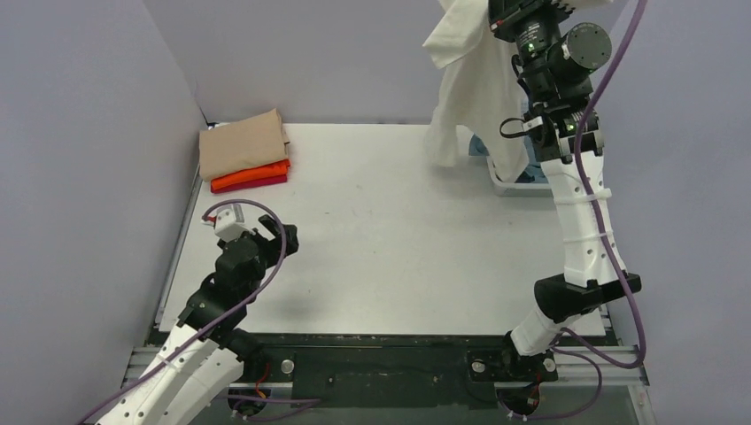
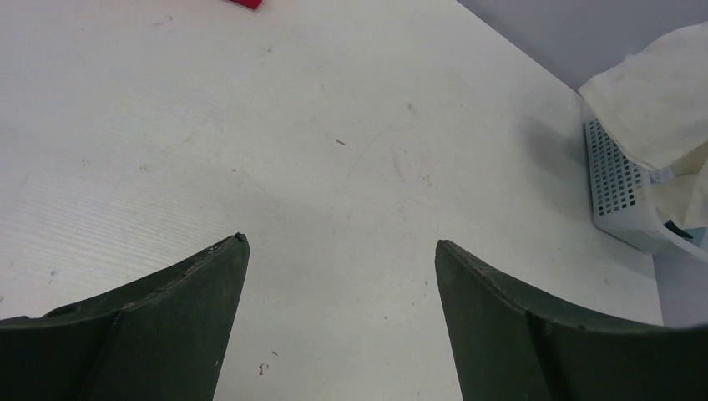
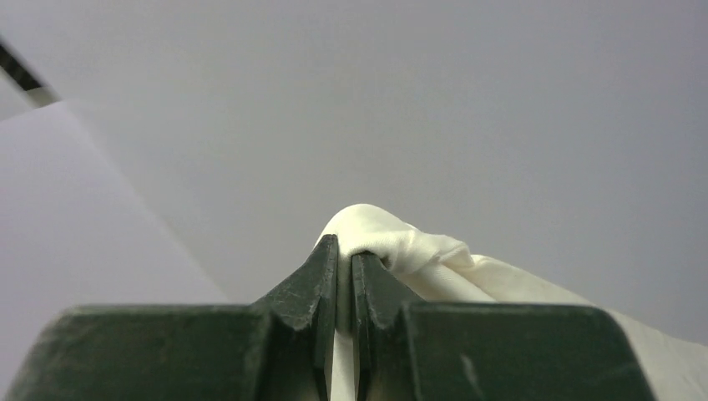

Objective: Fold and stack the t-shirts
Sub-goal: Move the tshirt to the center of the board

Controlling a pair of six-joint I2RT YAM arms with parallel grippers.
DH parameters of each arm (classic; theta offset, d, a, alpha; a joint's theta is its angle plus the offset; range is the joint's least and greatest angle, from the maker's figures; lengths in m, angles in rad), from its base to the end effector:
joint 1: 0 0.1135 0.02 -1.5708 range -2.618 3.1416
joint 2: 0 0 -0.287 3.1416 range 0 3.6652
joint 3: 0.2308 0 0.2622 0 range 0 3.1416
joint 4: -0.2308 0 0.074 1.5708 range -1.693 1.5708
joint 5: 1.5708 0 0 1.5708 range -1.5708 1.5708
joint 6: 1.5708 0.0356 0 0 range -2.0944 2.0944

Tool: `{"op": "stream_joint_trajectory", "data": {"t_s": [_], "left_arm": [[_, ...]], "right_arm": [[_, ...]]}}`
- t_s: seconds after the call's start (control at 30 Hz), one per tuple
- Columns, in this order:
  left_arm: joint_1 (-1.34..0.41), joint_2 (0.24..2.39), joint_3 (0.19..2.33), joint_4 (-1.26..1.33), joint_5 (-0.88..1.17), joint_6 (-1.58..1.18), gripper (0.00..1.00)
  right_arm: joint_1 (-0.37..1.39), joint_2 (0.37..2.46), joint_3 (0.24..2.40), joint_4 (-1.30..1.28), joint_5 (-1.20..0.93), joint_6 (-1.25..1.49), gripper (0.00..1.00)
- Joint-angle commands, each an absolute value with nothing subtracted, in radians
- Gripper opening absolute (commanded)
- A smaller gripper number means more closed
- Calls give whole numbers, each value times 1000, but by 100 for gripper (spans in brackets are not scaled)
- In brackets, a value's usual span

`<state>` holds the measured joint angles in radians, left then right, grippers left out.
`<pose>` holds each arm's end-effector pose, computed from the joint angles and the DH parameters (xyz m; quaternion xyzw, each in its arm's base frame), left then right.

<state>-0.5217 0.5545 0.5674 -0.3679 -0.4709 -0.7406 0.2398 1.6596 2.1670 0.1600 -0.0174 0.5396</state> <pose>0.1204 -0.0506 0.2911 -0.2196 0.7789 -0.1731 0.5614 0.3160 0.0779 0.6437 0.0574 0.4327 0.3453 0.8308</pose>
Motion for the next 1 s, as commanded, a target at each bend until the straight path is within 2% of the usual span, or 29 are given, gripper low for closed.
{"op": "stream_joint_trajectory", "data": {"t_s": [0.0,0.3,0.5,0.63,0.83,0.9,0.97], "left_arm": [[-517,508,562,-407,-497,-782,92],[-517,469,549,-445,-495,-844,93],[-517,444,555,-492,-537,-882,93],[-517,434,582,-570,-592,-917,93],[-516,452,574,-606,-639,-980,93],[-516,474,565,-590,-628,-981,93],[-515,501,559,-571,-612,-975,93]], "right_arm": [[335,1575,2274,209,-99,525,0],[593,1616,2382,159,-79,541,0],[659,1567,2241,97,-6,549,0],[602,1411,1892,74,69,554,0],[332,1116,1174,13,95,549,1],[244,1091,919,-38,149,558,5],[166,1130,817,-95,151,558,12]]}}
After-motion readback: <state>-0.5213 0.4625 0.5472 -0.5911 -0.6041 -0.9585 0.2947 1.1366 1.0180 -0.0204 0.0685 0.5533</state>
